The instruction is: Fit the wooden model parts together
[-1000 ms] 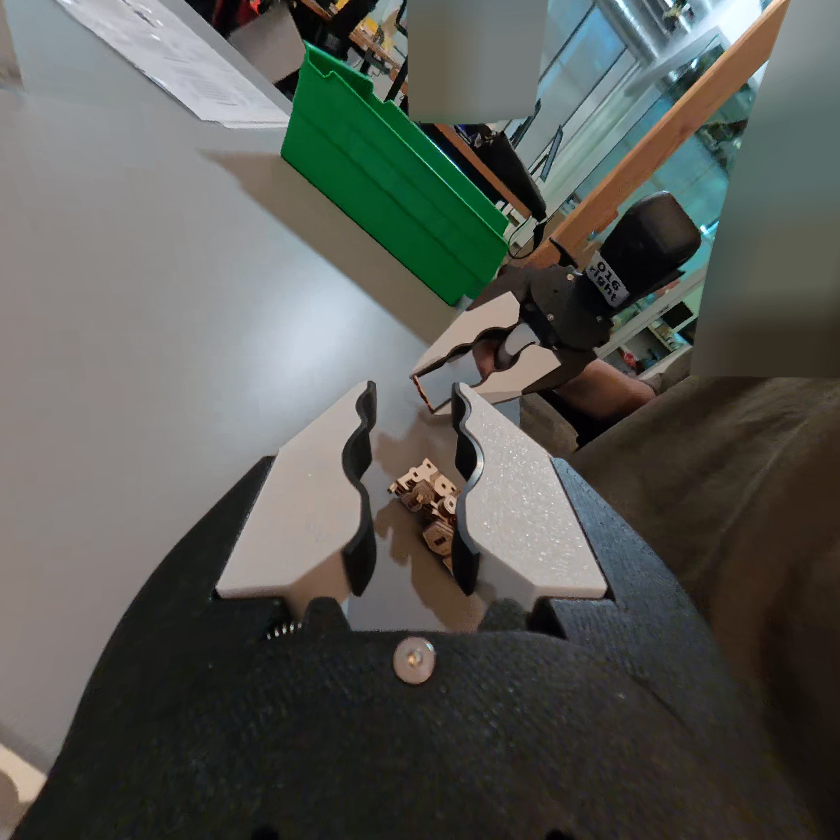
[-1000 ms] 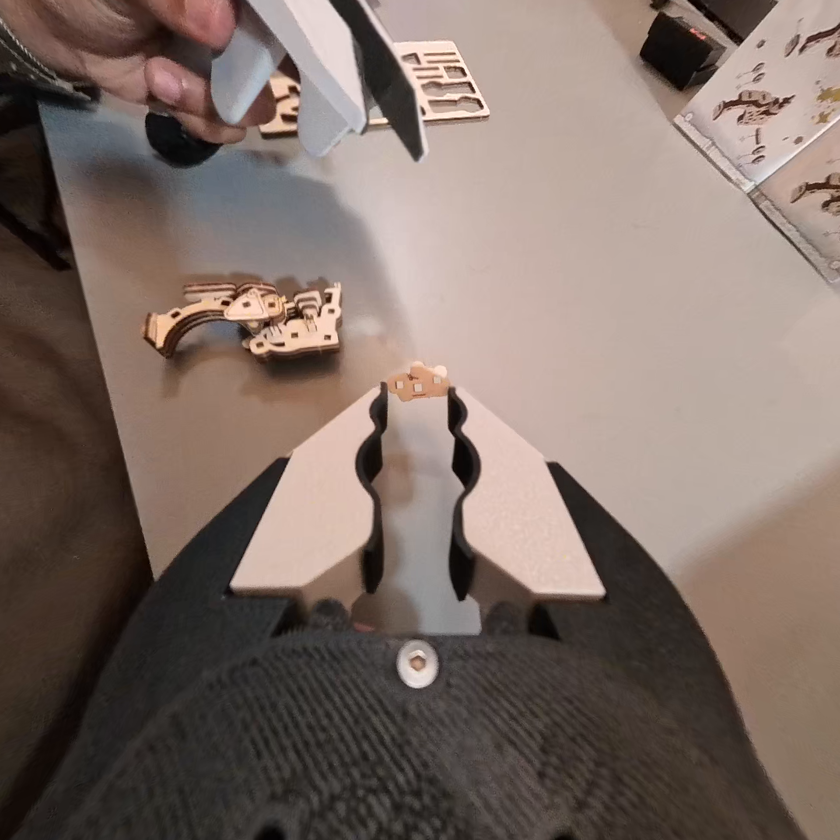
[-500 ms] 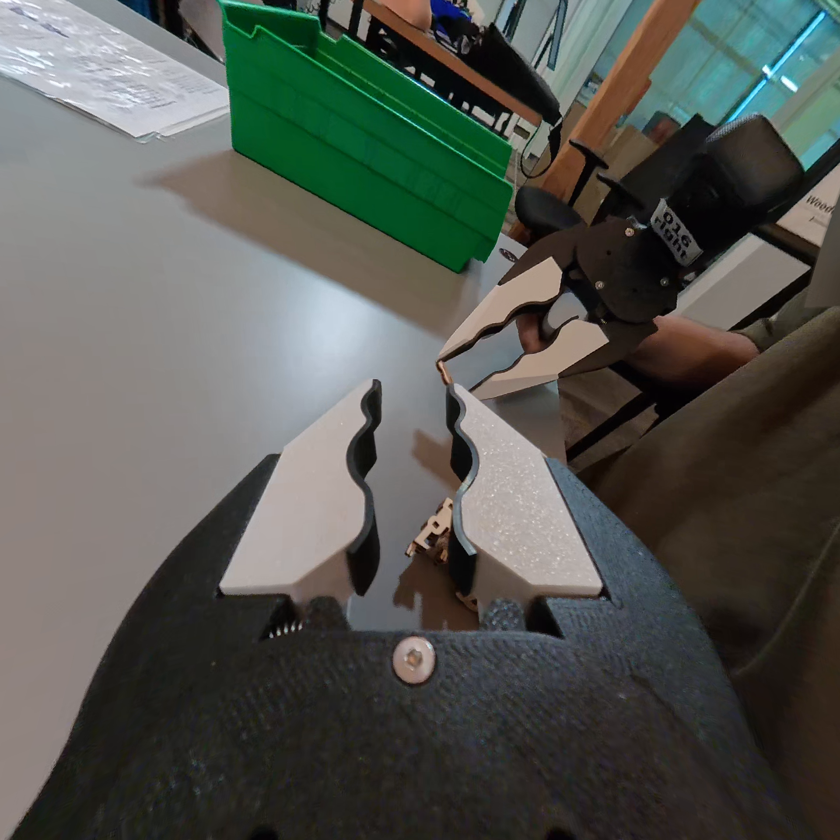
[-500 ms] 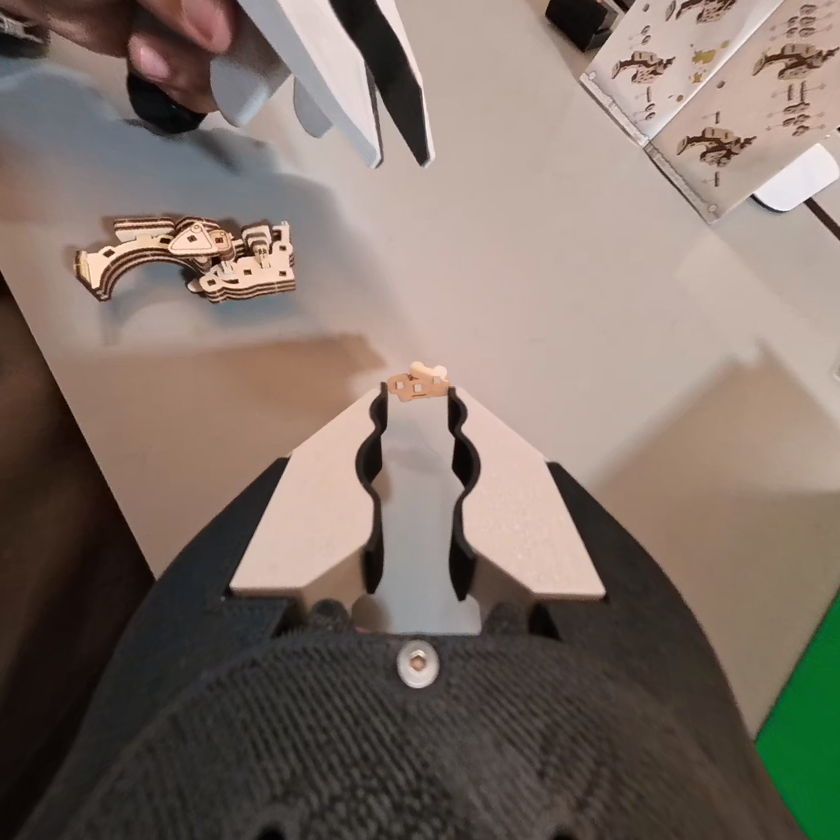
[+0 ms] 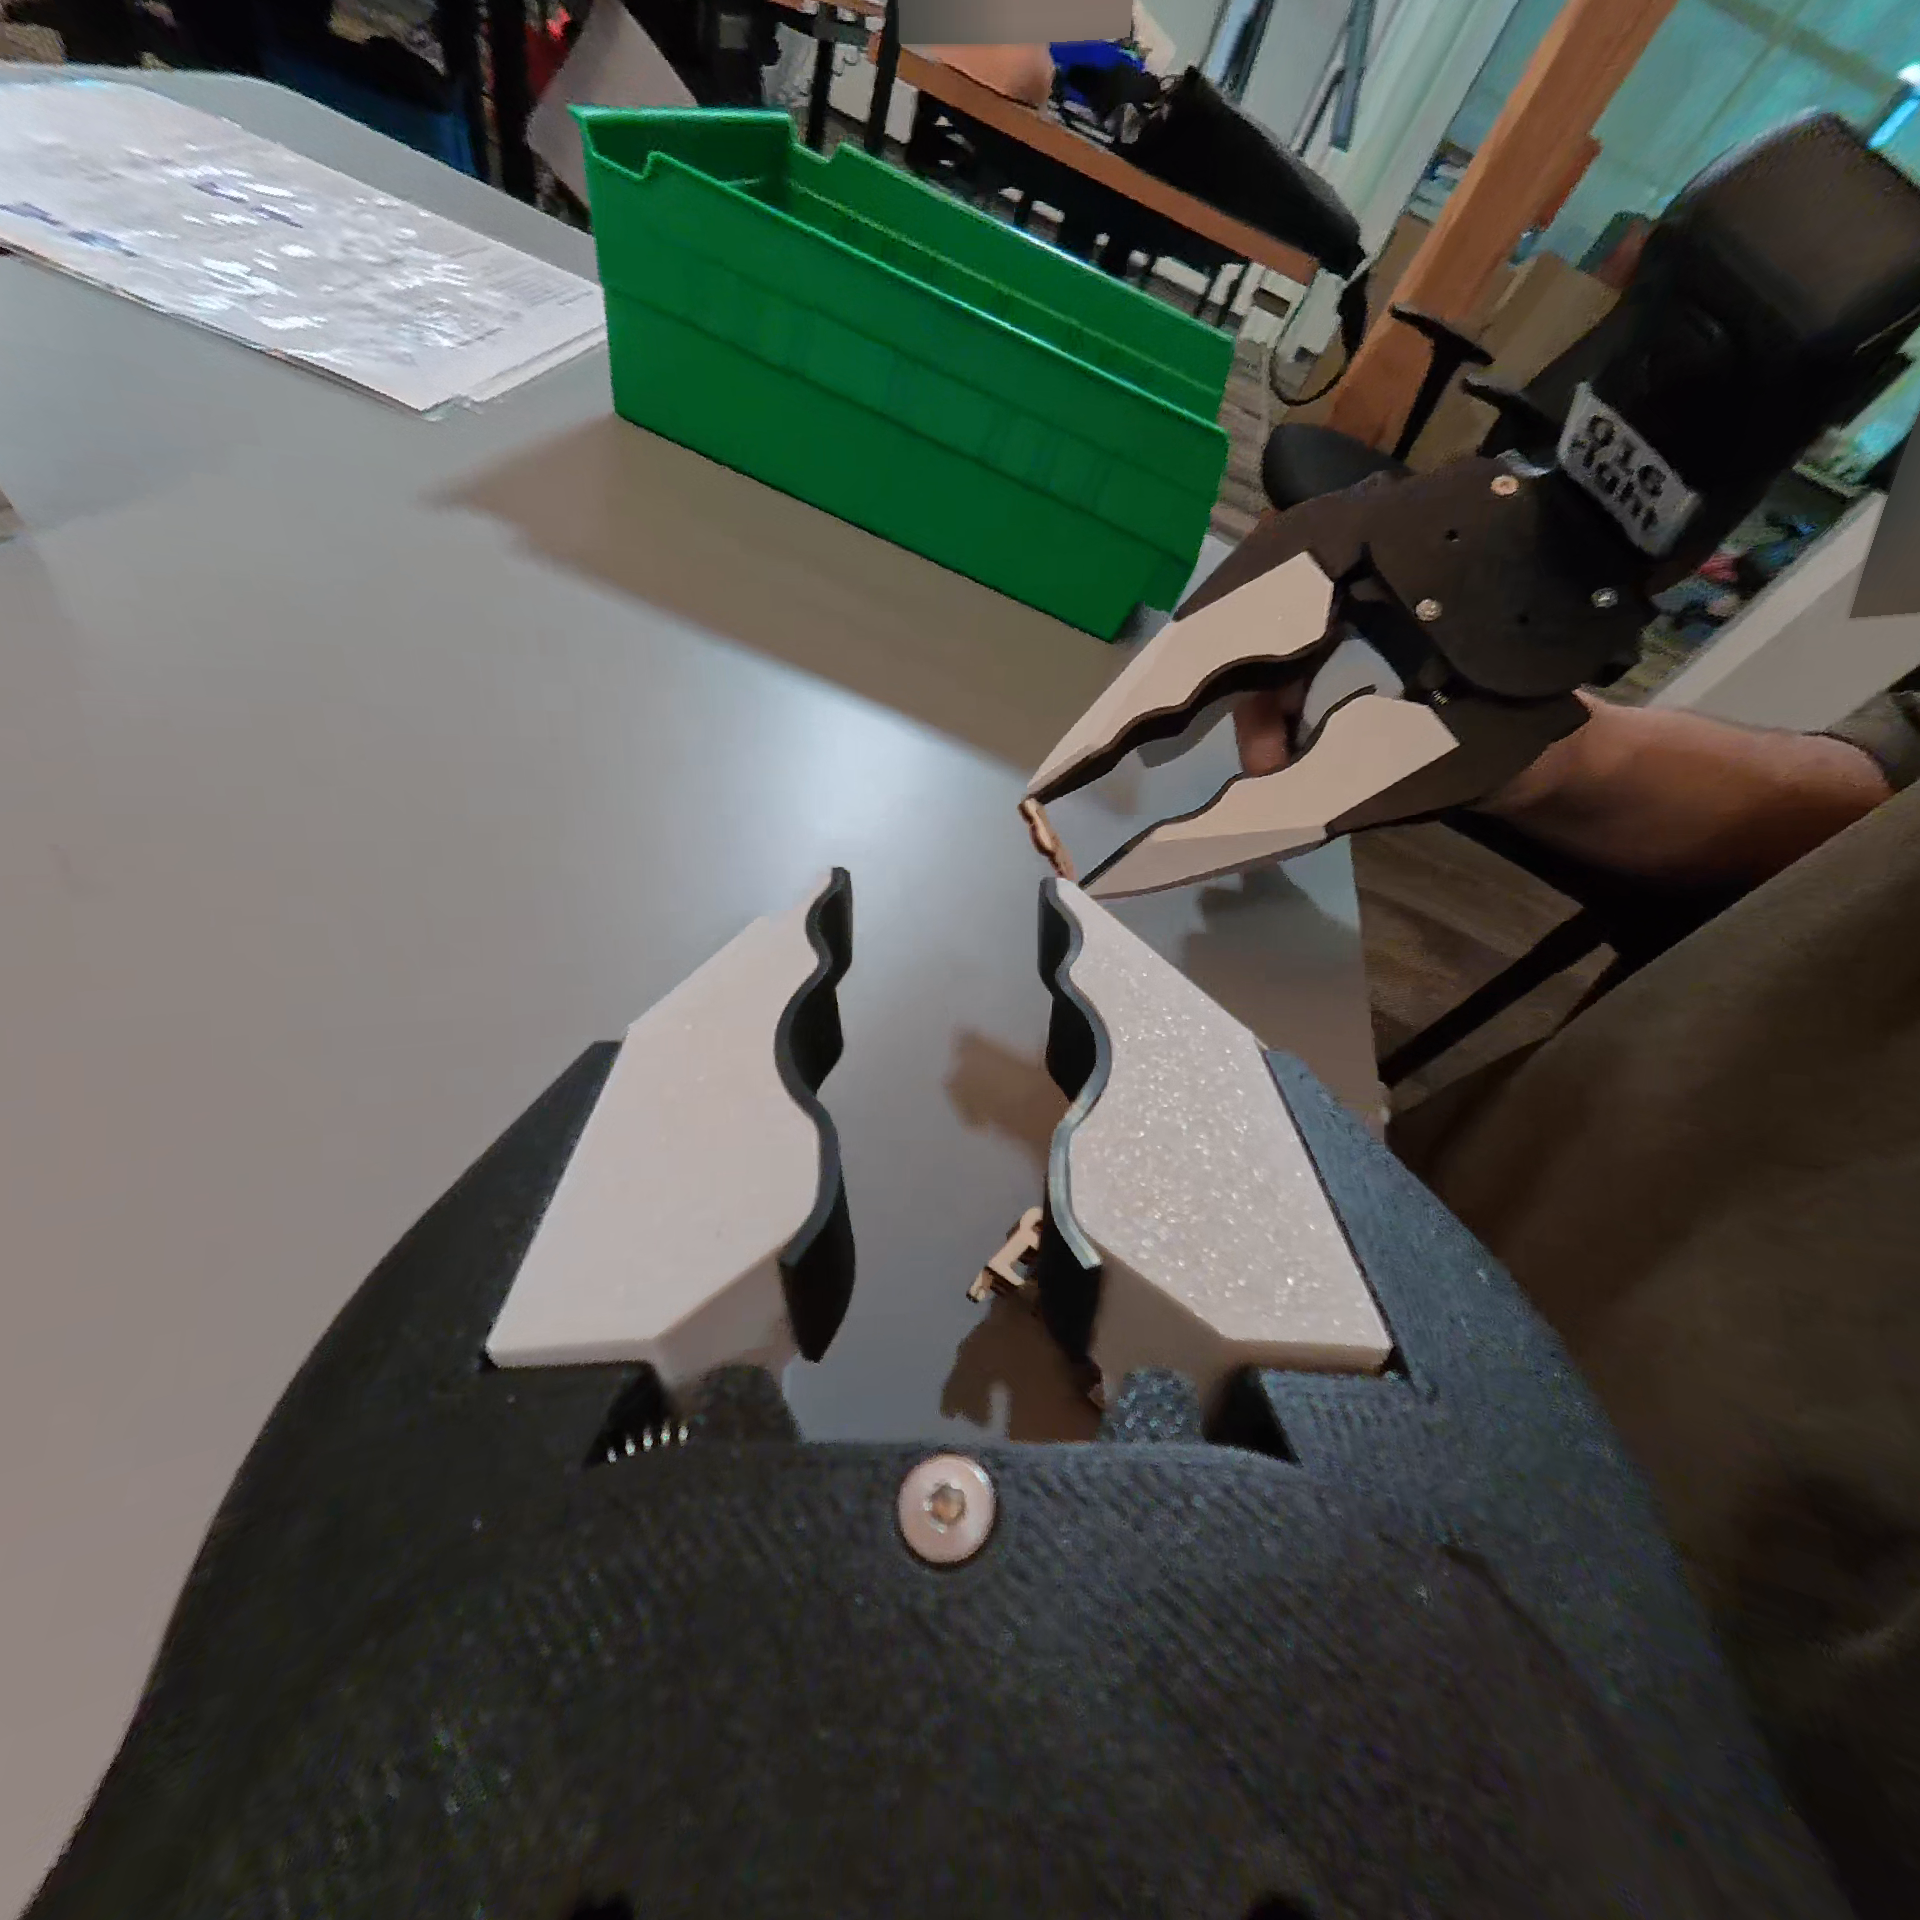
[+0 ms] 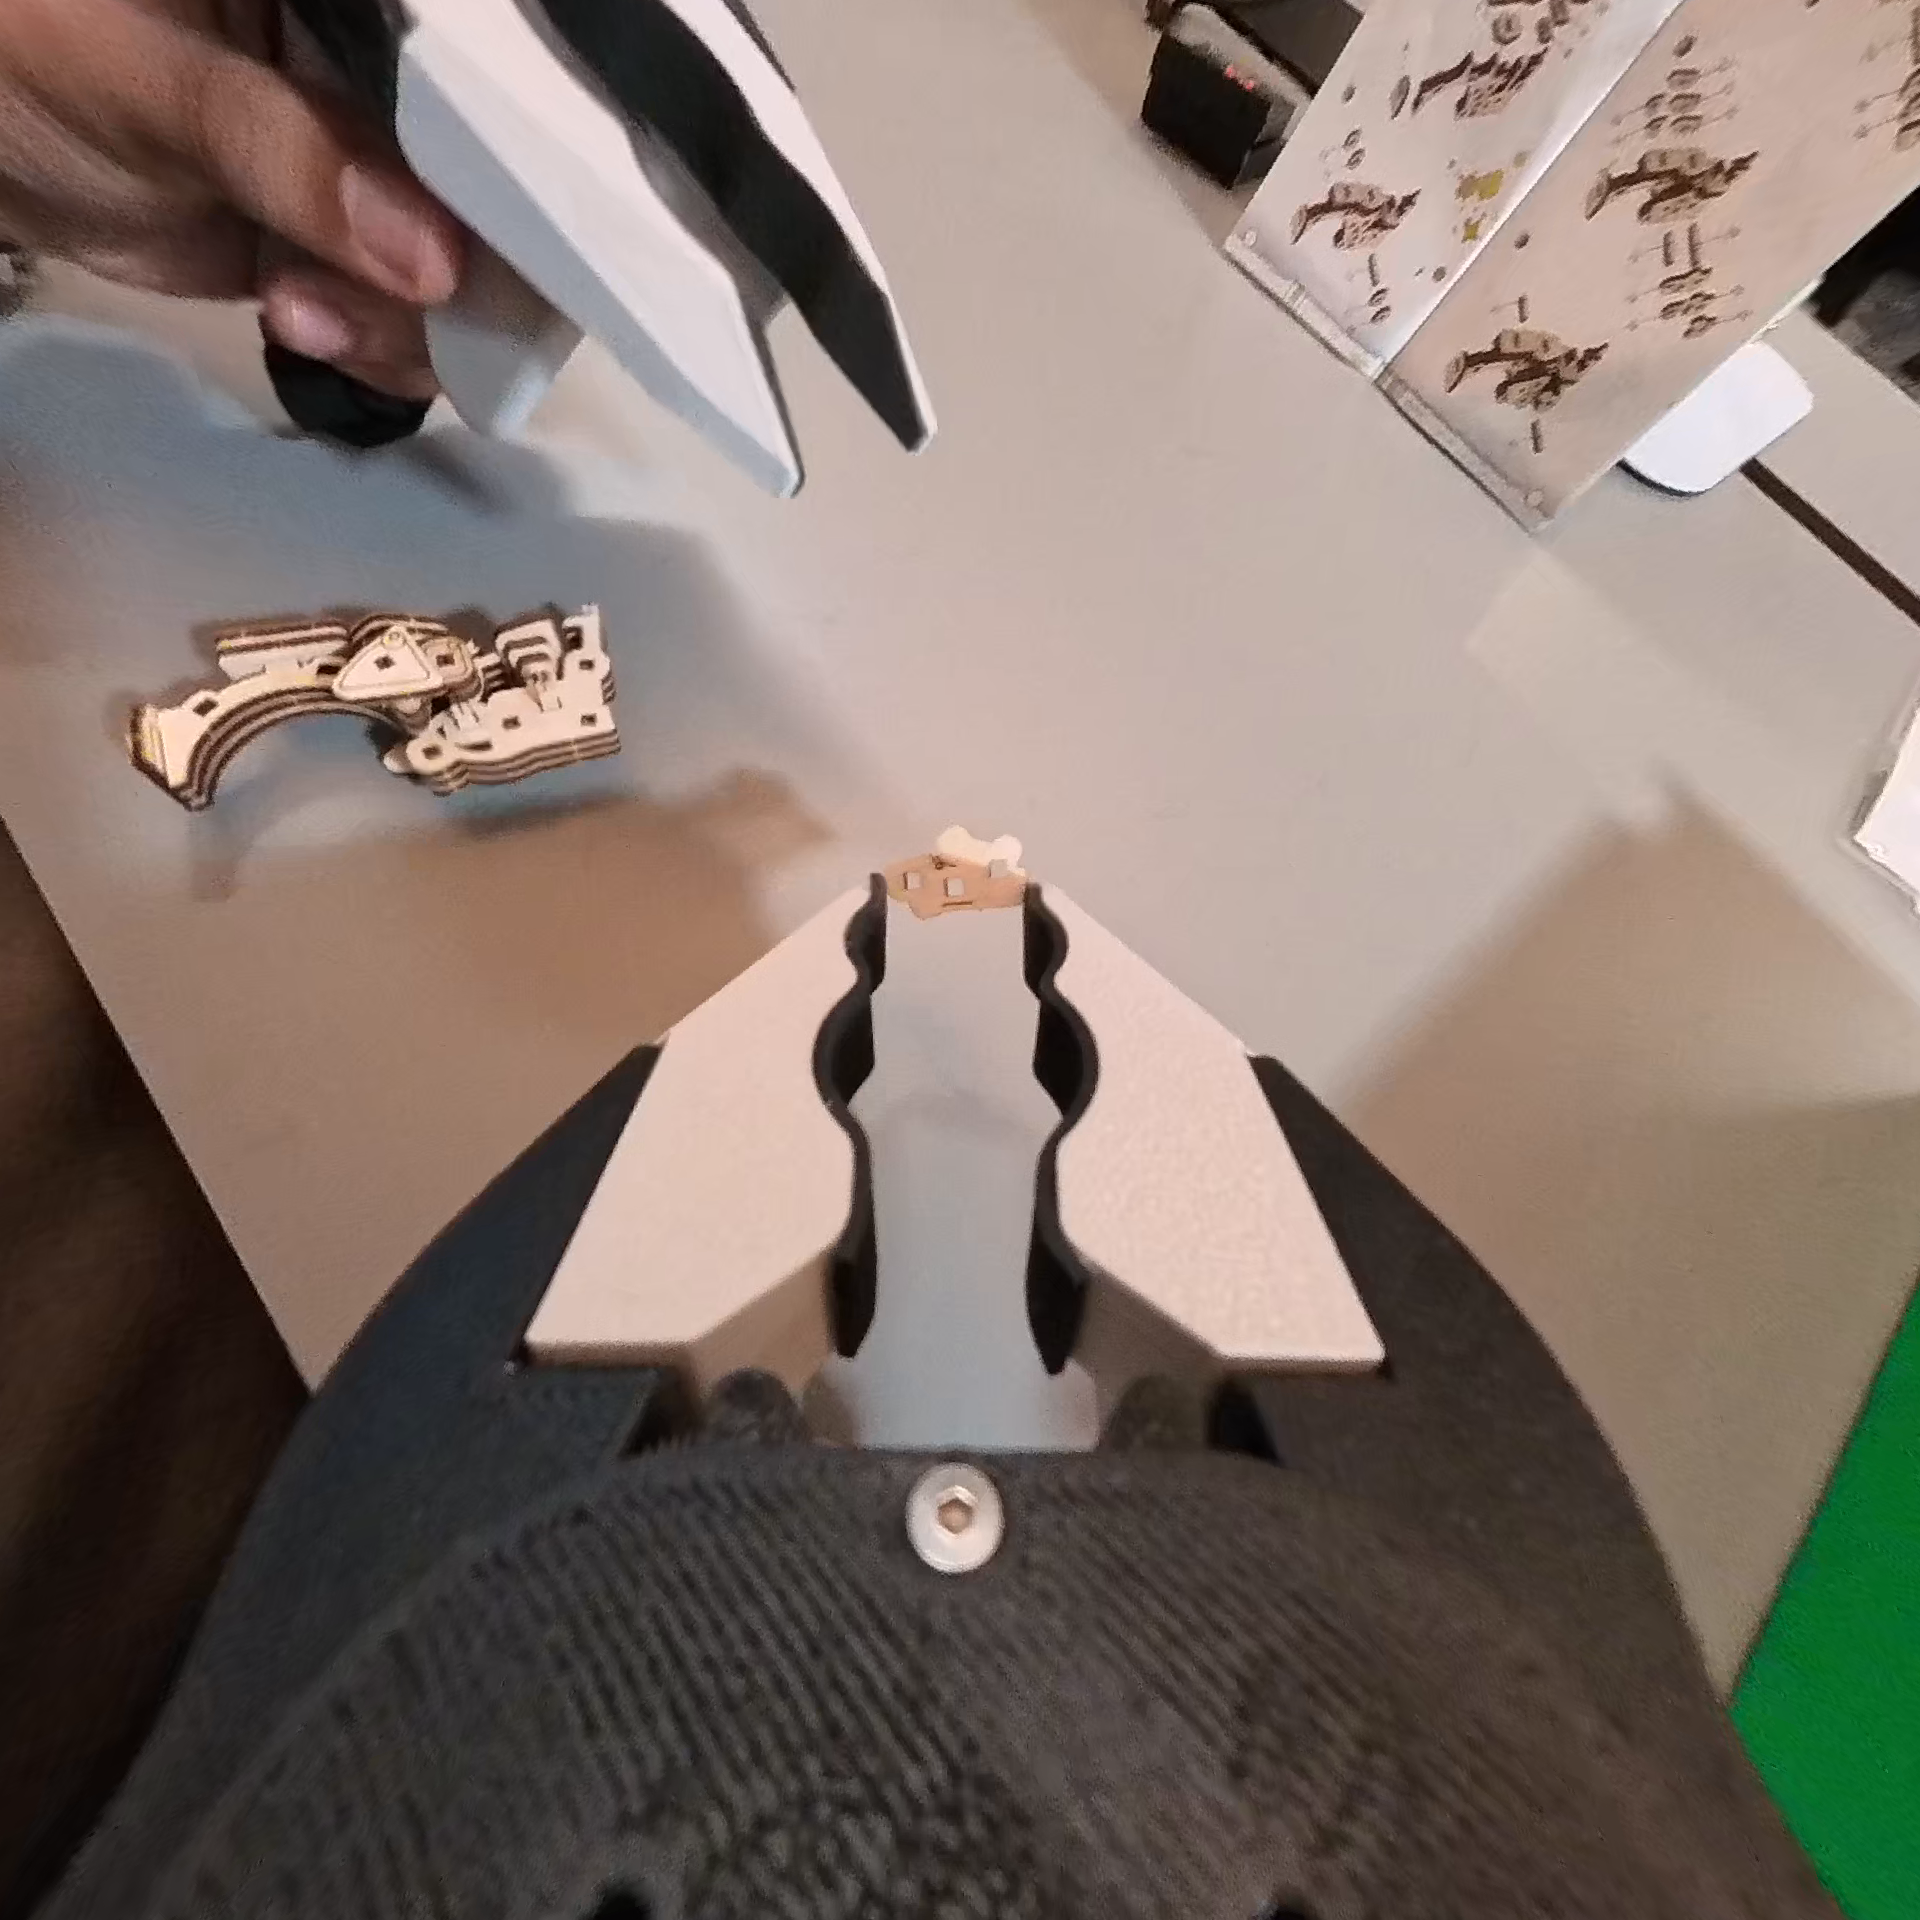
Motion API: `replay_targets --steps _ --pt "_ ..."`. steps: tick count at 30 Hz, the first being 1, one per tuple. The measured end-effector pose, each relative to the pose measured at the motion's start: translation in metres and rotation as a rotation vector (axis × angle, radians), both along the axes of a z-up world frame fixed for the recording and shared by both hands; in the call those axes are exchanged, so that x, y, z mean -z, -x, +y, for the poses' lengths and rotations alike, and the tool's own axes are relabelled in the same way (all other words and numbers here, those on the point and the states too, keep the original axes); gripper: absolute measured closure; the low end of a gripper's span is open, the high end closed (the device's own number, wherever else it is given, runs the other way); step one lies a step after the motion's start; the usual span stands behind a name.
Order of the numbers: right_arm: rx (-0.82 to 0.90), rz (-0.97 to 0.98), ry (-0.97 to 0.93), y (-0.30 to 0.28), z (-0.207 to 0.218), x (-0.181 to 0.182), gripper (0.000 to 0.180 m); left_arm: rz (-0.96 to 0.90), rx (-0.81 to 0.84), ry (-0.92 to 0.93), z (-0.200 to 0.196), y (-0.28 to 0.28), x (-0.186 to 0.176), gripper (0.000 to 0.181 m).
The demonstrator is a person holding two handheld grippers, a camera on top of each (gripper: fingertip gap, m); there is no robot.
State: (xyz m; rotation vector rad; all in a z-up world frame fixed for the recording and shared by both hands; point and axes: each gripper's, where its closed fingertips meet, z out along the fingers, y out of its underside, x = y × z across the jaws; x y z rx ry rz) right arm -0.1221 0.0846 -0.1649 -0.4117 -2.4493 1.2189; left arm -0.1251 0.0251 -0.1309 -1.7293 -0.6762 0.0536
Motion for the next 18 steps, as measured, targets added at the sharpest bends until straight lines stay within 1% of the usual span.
replay_targets --steps 3,8,10,13,18 --pt "0.036 0.020 0.049 0.008 0.002 -0.011 0.155 0.013 -0.039 -0.007 0.003 0.007 -0.008 0.143" --pt "0.061 0.127 0.092 0.020 0.000 -0.031 0.154 -0.026 0.020 -0.082 0.023 0.015 -0.025 0.143" --pt "0.056 0.161 0.090 0.020 -0.002 -0.033 0.155 -0.062 0.051 -0.105 0.033 0.016 -0.026 0.143" --pt "0.060 0.237 0.064 0.022 -0.003 -0.036 0.155 -0.064 0.048 -0.136 0.039 0.016 -0.022 0.144" --pt "0.035 0.247 0.049 0.020 -0.009 -0.030 0.155 -0.027 0.009 -0.080 0.022 0.016 -0.008 0.145"
